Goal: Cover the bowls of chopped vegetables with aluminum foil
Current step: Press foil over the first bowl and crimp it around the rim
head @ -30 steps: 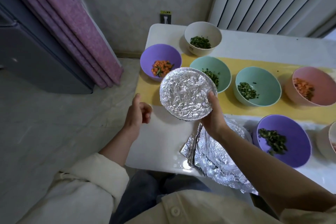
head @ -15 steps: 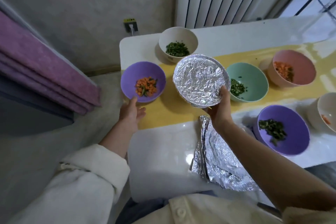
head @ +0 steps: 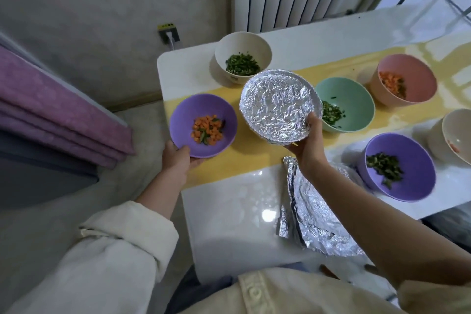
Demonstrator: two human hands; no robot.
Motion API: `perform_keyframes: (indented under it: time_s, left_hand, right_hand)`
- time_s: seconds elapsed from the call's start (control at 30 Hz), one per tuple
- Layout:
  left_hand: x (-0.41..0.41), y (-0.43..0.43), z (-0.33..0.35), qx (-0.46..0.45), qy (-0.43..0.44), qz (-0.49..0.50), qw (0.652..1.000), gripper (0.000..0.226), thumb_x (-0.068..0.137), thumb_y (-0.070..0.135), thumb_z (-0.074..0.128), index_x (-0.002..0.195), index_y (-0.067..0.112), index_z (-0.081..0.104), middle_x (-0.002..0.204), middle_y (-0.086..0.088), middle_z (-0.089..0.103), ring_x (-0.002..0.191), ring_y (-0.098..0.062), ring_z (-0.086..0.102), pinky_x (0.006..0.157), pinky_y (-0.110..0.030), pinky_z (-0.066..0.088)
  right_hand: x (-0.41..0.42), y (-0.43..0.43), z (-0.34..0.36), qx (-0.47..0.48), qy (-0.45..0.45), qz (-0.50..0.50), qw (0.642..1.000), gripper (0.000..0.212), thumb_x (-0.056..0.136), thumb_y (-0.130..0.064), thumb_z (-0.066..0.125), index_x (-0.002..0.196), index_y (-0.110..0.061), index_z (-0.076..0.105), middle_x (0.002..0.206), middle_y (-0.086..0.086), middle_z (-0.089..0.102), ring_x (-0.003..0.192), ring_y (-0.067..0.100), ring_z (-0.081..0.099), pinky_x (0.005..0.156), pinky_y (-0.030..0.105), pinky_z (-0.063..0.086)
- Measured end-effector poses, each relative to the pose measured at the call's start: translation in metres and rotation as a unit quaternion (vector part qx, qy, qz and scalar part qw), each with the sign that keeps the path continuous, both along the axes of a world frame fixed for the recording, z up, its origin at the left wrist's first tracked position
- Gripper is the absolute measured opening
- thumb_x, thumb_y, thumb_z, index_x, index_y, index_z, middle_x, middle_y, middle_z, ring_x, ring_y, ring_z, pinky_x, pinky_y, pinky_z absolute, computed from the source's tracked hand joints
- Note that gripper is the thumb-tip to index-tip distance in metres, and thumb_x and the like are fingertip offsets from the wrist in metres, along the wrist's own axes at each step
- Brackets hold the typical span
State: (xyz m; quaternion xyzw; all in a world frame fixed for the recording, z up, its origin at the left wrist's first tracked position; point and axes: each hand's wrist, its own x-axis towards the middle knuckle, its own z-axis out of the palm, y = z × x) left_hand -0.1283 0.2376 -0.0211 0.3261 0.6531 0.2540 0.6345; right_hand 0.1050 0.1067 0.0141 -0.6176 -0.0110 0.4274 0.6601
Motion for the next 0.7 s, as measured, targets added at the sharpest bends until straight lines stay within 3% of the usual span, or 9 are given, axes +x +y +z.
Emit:
perform_keyframes:
  time_s: [0.07, 0.17, 0.33, 0.53, 0.6, 0.7]
  left_hand:
    - [-0.009, -0.011, 0.004, 0.000, 0.010, -0.037, 0.999, 0.043, 0.093, -0.010, 0.035, 0.133, 0.003, 0.047, 0.118, -0.019, 0.058, 0.082, -0.033, 0.065, 0.044, -0.029, 0.057]
    - [-0.023, -0.031, 0.008, -0.009, 0.021, -0.089, 0.996, 0.038, 0.094, -0.009, 0.038, 0.124, 0.008, 0.051, 0.103, -0.016, 0.061, 0.070, -0.026, 0.062, 0.043, -0.031, 0.057]
    - [-0.045, -0.076, 0.009, -0.025, 0.055, -0.181, 0.982, 0.040, 0.091, -0.006, 0.041, 0.124, 0.012, 0.056, 0.090, -0.012, 0.065, 0.066, -0.026, 0.063, 0.047, -0.032, 0.057]
    - [-0.051, -0.130, 0.007, -0.063, 0.027, -0.180, 0.981, 0.042, 0.091, -0.004, 0.043, 0.129, 0.011, 0.054, 0.088, -0.012, 0.064, 0.066, -0.024, 0.063, 0.055, -0.032, 0.058]
    - [-0.053, -0.140, 0.005, -0.061, 0.037, -0.175, 0.982, 0.037, 0.093, 0.011, 0.053, 0.130, 0.011, 0.054, 0.090, -0.009, 0.065, 0.070, -0.022, 0.063, 0.065, -0.031, 0.056]
    - [-0.053, -0.142, 0.010, 0.017, 0.118, -0.100, 0.988, 0.057, 0.071, 0.045, 0.060, 0.118, 0.012, 0.059, 0.107, -0.007, 0.064, 0.093, -0.024, 0.064, 0.084, -0.035, 0.048]
  right_hand:
    - [-0.001, 0.000, 0.004, 0.001, 0.001, 0.010, 1.000, 0.032, 0.101, -0.044, 0.037, 0.111, -0.025, 0.060, 0.108, 0.002, 0.072, 0.102, 0.022, 0.067, 0.089, 0.043, 0.055]
    - [-0.002, 0.000, 0.010, 0.004, 0.005, 0.034, 0.999, 0.031, 0.101, -0.044, 0.036, 0.108, -0.025, 0.060, 0.107, 0.001, 0.071, 0.102, 0.022, 0.066, 0.091, 0.042, 0.055]
    - [-0.004, -0.010, 0.016, 0.002, 0.001, 0.105, 0.994, 0.035, 0.101, -0.046, 0.035, 0.112, -0.023, 0.059, 0.111, 0.004, 0.070, 0.105, 0.024, 0.065, 0.091, 0.043, 0.054]
    - [-0.006, -0.025, 0.017, 0.014, 0.009, 0.182, 0.983, 0.035, 0.101, -0.047, 0.033, 0.108, -0.025, 0.060, 0.109, 0.004, 0.070, 0.105, 0.025, 0.065, 0.092, 0.044, 0.053]
    - [-0.008, -0.026, 0.017, 0.015, 0.012, 0.204, 0.979, 0.036, 0.101, -0.048, 0.032, 0.110, -0.025, 0.059, 0.115, 0.007, 0.069, 0.108, 0.026, 0.064, 0.092, 0.045, 0.053]
    - [-0.013, -0.024, 0.019, 0.012, 0.015, 0.218, 0.976, 0.040, 0.101, -0.048, 0.033, 0.118, -0.022, 0.058, 0.115, 0.006, 0.068, 0.103, 0.021, 0.065, 0.083, 0.039, 0.057]
